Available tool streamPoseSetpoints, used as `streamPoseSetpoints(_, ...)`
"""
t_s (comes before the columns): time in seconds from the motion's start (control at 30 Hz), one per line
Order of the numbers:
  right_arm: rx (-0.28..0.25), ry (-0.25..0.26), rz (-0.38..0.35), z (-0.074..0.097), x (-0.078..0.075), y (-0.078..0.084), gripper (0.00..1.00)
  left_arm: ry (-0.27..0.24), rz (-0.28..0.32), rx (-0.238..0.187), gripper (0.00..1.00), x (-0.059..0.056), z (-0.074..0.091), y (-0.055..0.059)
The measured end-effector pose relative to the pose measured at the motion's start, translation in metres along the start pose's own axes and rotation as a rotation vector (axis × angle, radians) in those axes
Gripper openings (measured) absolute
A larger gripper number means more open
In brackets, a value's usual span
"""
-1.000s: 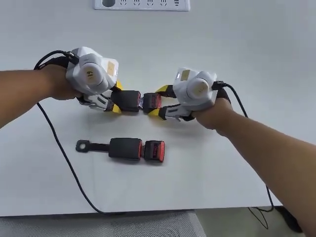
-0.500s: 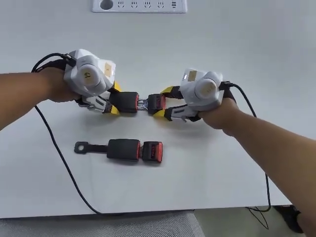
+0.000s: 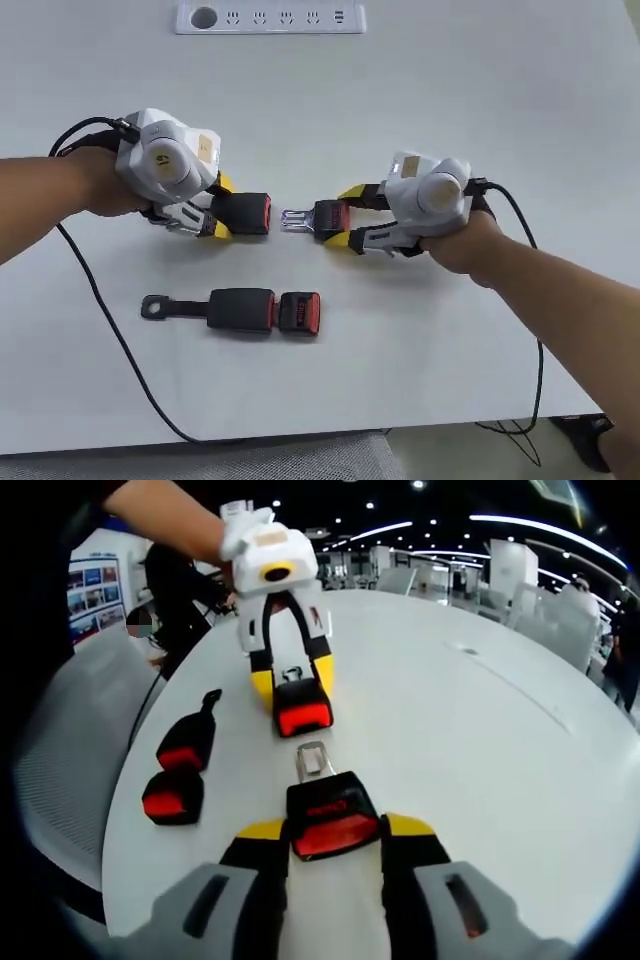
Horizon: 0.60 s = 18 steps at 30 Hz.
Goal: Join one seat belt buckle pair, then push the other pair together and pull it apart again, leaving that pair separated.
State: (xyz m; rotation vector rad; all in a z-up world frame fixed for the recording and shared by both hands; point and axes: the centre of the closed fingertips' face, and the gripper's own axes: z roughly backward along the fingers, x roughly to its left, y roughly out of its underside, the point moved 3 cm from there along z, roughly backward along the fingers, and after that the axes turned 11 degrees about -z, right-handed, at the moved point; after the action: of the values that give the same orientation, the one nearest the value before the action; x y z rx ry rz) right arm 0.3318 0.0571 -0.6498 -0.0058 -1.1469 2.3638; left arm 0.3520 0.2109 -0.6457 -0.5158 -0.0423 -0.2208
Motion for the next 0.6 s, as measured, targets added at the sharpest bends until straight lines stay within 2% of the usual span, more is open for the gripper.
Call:
streamPoseSetpoints(0.33, -0.009, 0.008, -0.005, 0.023, -0.007, 0.017, 0.35, -0.003, 0.009, -0.001, 0.34, 0.000, -0.001, 0.001)
streamPoseSetpoints(0.6, -0.002, 0.012, 0.002, 0.032, -0.013, 0.025, 0.35, -0.004, 0.011, -0.003, 0.34, -0.001, 0.000, 0.002)
